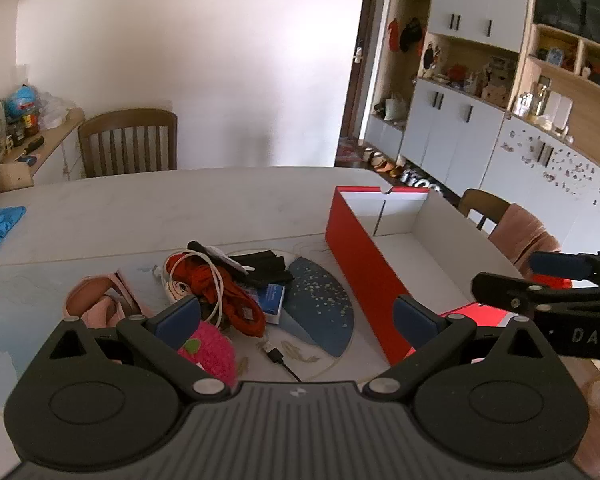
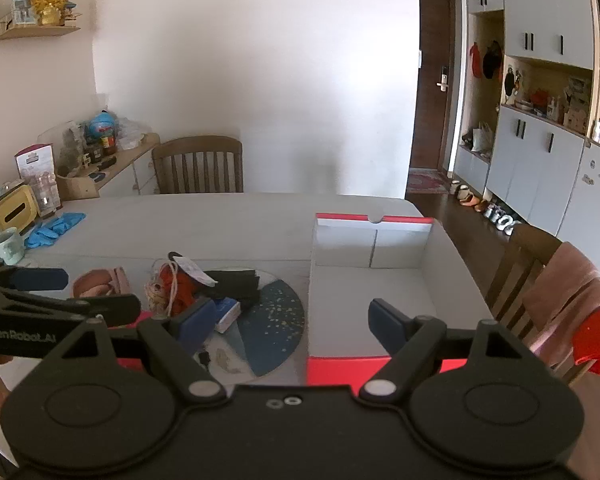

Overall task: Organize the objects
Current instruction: 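Reach the left gripper toward the pink fuzzy strawberry plush and grasp it, then carry the strawberry plush with the left gripper into the cardboard box and release, then return the left gripper to the pile and grasp the pink towel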

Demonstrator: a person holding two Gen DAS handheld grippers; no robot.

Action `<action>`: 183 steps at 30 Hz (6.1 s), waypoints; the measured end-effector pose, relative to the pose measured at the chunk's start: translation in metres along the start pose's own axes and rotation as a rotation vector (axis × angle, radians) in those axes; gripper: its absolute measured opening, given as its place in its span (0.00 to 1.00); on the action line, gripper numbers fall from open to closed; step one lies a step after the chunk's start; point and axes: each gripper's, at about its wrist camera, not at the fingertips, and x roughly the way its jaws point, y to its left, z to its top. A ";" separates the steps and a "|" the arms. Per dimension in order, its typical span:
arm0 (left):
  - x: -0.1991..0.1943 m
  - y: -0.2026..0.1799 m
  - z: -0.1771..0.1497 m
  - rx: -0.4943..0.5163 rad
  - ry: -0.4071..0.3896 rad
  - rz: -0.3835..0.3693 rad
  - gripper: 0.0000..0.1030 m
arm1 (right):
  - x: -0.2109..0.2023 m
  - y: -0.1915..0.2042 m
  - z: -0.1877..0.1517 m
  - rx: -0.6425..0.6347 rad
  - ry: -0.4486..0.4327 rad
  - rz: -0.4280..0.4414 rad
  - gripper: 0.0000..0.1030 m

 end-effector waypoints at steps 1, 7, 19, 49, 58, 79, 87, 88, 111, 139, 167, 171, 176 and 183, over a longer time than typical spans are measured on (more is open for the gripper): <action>0.002 -0.001 0.001 0.001 0.003 0.010 1.00 | 0.002 -0.004 0.001 0.006 0.002 -0.002 0.80; 0.014 -0.003 0.006 -0.031 0.014 0.050 1.00 | 0.022 -0.034 0.012 0.011 0.027 -0.031 0.80; 0.035 0.017 -0.005 -0.101 0.028 0.175 1.00 | 0.080 -0.113 0.017 0.002 0.113 -0.147 0.80; 0.150 0.065 -0.052 0.020 0.318 0.288 0.99 | 0.193 -0.198 0.006 0.044 0.382 -0.179 0.73; 0.149 0.066 -0.051 -0.010 0.307 0.309 0.88 | 0.203 -0.204 0.006 0.051 0.416 -0.181 0.40; 0.098 0.033 -0.009 -0.040 0.258 0.328 0.79 | 0.201 -0.197 0.009 0.013 0.417 -0.104 0.01; 0.088 -0.022 0.043 0.031 0.191 0.195 0.79 | 0.200 -0.199 0.011 -0.001 0.416 -0.082 0.01; 0.091 -0.031 0.049 0.046 0.187 0.172 0.79 | 0.200 -0.199 0.011 -0.003 0.415 -0.078 0.01; 0.247 -0.187 0.071 0.314 0.401 -0.120 0.79 | 0.201 -0.202 0.010 0.005 0.416 -0.043 0.01; 0.286 -0.186 0.056 0.270 0.559 -0.178 0.94 | 0.205 -0.200 0.008 0.001 0.443 -0.050 0.00; 0.133 -0.076 0.081 0.057 0.229 -0.035 0.98 | 0.207 -0.196 0.009 -0.002 0.462 -0.081 0.01; 0.118 -0.038 0.074 -0.019 0.216 0.030 0.98 | 0.207 -0.194 0.009 -0.005 0.464 -0.094 0.02; 0.110 0.010 0.060 -0.133 0.228 0.103 1.00 | 0.208 -0.193 0.010 0.001 0.466 -0.107 0.03; 0.114 0.073 0.038 -0.242 0.254 0.208 1.00 | 0.209 -0.188 0.010 -0.001 0.467 -0.136 0.04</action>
